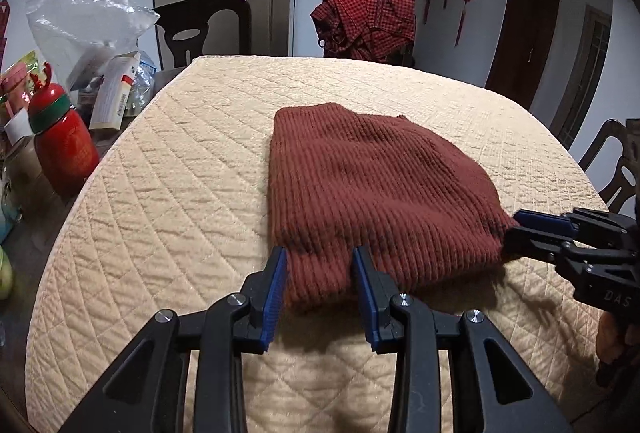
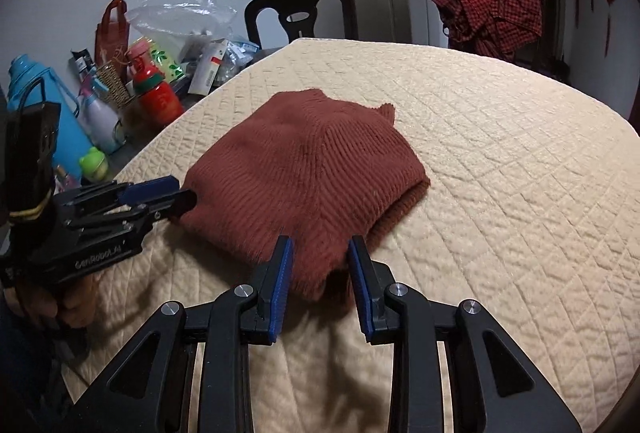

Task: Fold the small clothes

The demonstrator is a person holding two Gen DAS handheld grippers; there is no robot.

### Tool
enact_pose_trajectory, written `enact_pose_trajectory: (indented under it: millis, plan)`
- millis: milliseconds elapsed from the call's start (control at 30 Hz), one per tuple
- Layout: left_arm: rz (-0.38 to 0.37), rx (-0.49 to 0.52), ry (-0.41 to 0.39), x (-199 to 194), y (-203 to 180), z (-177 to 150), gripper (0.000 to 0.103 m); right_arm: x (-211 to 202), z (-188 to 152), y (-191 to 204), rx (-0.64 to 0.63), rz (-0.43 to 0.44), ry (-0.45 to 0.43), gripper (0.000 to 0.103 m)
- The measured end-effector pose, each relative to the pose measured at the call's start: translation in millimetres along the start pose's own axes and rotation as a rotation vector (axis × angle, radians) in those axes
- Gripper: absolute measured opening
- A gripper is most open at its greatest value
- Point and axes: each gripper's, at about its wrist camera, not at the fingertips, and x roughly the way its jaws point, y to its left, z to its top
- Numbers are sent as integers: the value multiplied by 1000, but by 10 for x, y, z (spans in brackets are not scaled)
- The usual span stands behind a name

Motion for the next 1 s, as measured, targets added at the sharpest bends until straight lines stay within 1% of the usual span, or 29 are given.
enact_pose_trajectory:
  millis: [100,167,233,300,367,433,467,533,633,1000]
  plan:
    - [2,-2,8,-38,7,-64,37,-46,-117,30,-3,-5,13,30]
    - [12,9,11,-59,-7,-104,39,-48,-184,45,-12,-12,24,30]
    - [26,17,17,-61,-18,-142,45,-25,-244,64,-24,-37,35,32]
    - [31,16,34,-39,-9,-187,48,36,-307,53,-22,-59,59,35]
    - [38,5,61,9,11,-237,48,116,-358,32,-6,-73,90,36]
    - [42,-12,88,52,38,-264,48,103,-367,59,-14,-73,79,39]
    - [36,-18,85,44,48,-261,49,105,-371,70,-18,-79,80,39]
    - [47,-17,85,36,35,-266,52,116,-367,95,-28,-89,83,40]
    - [51,-10,93,42,21,-268,53,124,-365,124,-40,-94,85,42]
    - [44,3,100,56,27,-254,56,123,-388,133,-47,-93,85,45]
